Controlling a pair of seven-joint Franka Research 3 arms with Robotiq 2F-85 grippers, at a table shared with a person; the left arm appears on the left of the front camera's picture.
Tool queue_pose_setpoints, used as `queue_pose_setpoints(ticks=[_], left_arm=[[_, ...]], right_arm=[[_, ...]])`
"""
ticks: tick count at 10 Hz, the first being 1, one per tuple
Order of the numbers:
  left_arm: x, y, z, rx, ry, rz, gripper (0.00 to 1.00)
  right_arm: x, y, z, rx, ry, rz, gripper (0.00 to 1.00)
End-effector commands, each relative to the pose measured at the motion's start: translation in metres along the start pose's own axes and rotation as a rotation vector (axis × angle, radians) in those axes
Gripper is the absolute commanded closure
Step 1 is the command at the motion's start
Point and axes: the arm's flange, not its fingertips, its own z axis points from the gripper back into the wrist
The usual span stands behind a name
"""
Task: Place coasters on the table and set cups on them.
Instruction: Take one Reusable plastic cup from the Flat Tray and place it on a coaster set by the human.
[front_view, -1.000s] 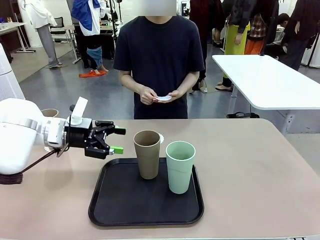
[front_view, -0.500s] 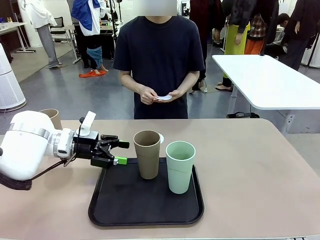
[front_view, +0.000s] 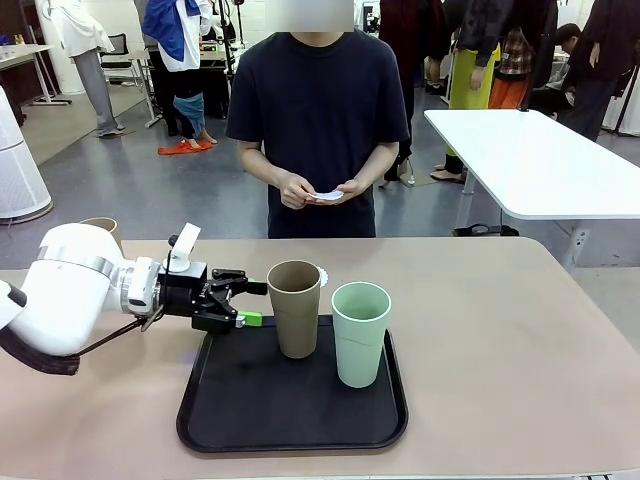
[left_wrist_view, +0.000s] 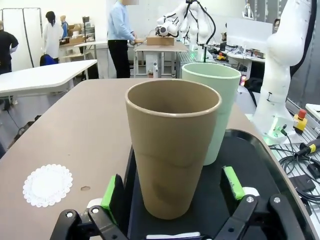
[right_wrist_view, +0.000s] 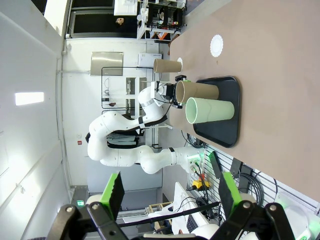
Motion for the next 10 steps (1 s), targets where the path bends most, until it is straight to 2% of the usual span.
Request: queue_pose_setpoints(ticks=[1,10], left_arm=[[-0.014,0.006,-0.008,-0.054,-0.018,-0.059,0.00],[-0.023,0.018,-0.024,-0.057,0.035,-0.036,0.00]], right_arm=[[0.000,-0.001,0.000,0.004,-0.006,0.012,0.00],[0.000,-0.001,0.000,0.004,-0.006,0.012,0.00]])
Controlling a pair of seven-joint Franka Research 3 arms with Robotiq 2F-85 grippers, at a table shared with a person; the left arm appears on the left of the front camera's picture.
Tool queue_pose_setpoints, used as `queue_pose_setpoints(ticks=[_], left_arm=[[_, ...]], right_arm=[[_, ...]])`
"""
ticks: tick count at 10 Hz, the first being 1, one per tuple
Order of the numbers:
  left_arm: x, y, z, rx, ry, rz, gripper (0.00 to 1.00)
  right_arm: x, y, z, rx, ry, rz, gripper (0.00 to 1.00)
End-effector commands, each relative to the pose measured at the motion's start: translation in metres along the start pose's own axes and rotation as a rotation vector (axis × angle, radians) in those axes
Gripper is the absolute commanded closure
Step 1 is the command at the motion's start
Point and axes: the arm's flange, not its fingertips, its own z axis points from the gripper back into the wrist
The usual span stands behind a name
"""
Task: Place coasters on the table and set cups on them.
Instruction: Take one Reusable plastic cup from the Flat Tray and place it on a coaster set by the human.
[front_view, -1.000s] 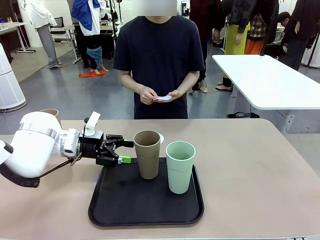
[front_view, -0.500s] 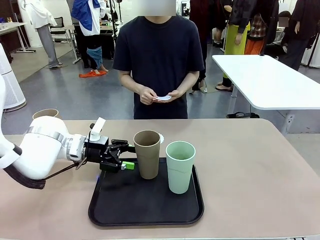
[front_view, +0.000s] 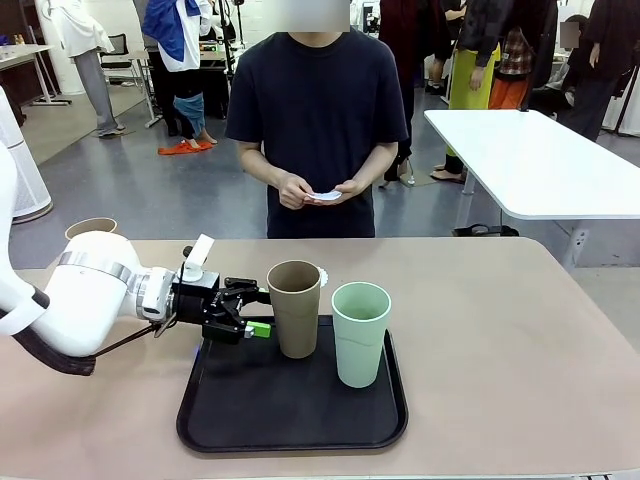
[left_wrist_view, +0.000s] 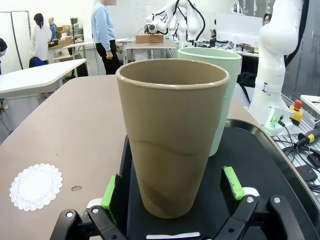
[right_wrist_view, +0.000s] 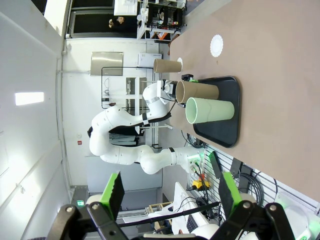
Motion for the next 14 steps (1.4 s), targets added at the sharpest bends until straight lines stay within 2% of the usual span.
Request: queue_pose_setpoints(ticks=[1,9,10,12,14], left_arm=[[0.000,0.007,-0.008,-0.009,0.029,-0.023,0.00],[0.011,0.014,-0.024,-0.053,0.092,-0.026,0.00],[0.006,0.007,-0.028,-0.045,0.090,-0.028,0.00],[0.014,0.016,-0.034,-0.080,0.113,-0.028,0.00],[0.008,0.012,-0.041,-0.072,0.115,-0.033,0.00]], right_arm=[[0.000,-0.001,0.000,0.004,-0.006,0.012,0.00],[0.000,-0.001,0.000,0.004,-0.006,0.012,0.00],[0.000,-0.001,0.000,0.004,-0.006,0.012,0.00],[0.000,-0.001,0.000,0.004,-0.006,0.012,0.00],[0.000,-0.001,0.000,0.004,-0.006,0.012,0.00]])
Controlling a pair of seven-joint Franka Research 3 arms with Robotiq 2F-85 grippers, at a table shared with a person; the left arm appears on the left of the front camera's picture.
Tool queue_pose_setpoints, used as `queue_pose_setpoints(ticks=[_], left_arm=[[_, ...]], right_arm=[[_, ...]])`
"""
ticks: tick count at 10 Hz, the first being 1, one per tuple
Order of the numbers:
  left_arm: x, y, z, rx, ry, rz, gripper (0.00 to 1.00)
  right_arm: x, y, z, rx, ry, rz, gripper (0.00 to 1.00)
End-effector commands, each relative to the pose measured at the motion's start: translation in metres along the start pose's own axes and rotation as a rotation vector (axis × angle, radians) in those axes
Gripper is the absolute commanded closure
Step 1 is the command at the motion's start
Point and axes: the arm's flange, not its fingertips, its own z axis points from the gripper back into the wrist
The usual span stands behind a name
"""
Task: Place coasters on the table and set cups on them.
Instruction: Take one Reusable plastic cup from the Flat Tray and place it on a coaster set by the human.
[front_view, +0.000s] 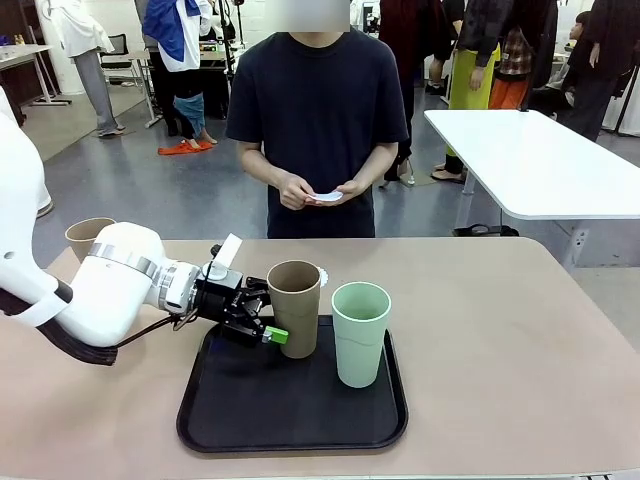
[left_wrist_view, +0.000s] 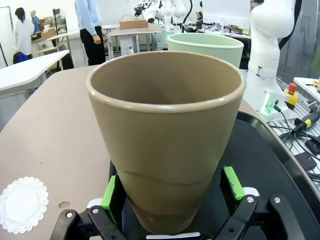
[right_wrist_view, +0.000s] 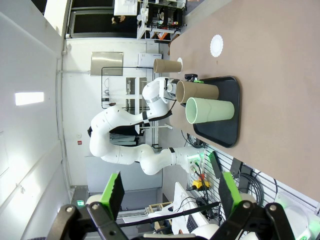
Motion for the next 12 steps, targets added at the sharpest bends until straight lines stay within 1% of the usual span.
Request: queue_pose_setpoints(ticks=[1,3,8,9,10,11,12], left_arm=[[0.001,0.013,-0.010,-0.014,0.031,0.001,0.00],[-0.003,0.013,-0.019,-0.012,0.027,0.004,0.00],[0.004,0.015,-0.035,-0.050,0.037,0.005,0.00],[0.005,0.014,-0.034,-0.059,0.039,0.003,0.59],[0.005,0.012,-0.032,-0.052,0.037,0.002,0.59],[0.006,0.012,-0.029,-0.049,0.037,0.003,1.00],[0.007,0.013,-0.028,-0.049,0.042,0.004,0.65]], right_arm=[[0.000,-0.001,0.000,0.004,-0.006,0.012,0.00],[0.000,-0.001,0.000,0.004,-0.006,0.012,0.00],[0.000,-0.001,0.000,0.004,-0.006,0.012,0.00],[0.000,-0.001,0.000,0.004,-0.006,0.012,0.00],[0.000,-0.001,0.000,0.004,-0.006,0.012,0.00],[0.000,-0.001,0.000,0.004,-0.006,0.012,0.00],[0.000,-0.001,0.000,0.004,-0.006,0.012,0.00]])
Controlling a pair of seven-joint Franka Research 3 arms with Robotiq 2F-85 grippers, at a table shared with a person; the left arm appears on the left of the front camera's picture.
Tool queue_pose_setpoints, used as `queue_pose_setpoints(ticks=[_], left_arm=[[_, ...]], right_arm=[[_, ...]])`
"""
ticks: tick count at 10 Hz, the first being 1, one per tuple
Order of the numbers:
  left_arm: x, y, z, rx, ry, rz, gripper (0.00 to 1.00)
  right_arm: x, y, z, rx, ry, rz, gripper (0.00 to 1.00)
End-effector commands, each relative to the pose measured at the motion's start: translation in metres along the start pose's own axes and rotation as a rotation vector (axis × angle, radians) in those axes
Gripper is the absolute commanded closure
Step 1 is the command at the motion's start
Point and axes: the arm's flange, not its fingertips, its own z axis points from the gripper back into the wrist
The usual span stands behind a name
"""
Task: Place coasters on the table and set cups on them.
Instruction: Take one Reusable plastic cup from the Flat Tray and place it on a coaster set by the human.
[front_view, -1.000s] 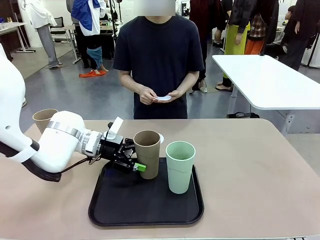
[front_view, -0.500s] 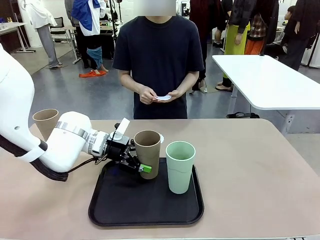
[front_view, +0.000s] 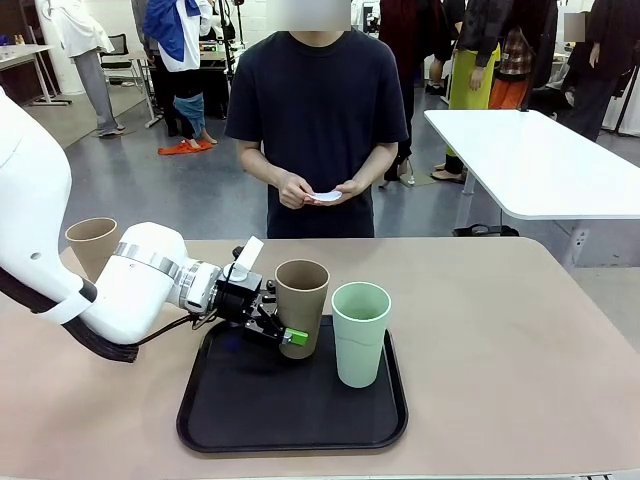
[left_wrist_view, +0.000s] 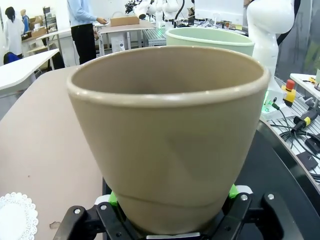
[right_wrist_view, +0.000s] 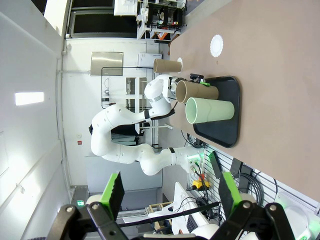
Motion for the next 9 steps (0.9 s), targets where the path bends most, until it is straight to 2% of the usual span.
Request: queue_pose_setpoints(ticks=[1,4,7,8,9], left_arm=[[0.004,-0.001,0.005,0.000,0.021,0.007,1.00],[0.038,-0.008,0.025,0.039,0.059,-0.014,1.00],[0.120,0.001,0.074,0.083,-0.028,0.004,1.00],[0.143,0.004,0.085,0.136,-0.004,-0.030,1.00],[0.165,0.014,0.092,0.133,-0.010,-0.018,1.00]], right_arm=[[0.000,-0.001,0.000,0.004,-0.006,0.012,0.00],[0.000,-0.001,0.000,0.004,-0.006,0.012,0.00],[0.000,-0.001,0.000,0.004,-0.006,0.012,0.00],[0.000,-0.001,0.000,0.004,-0.006,0.012,0.00],[0.000,-0.001,0.000,0.004,-0.006,0.012,0.00]])
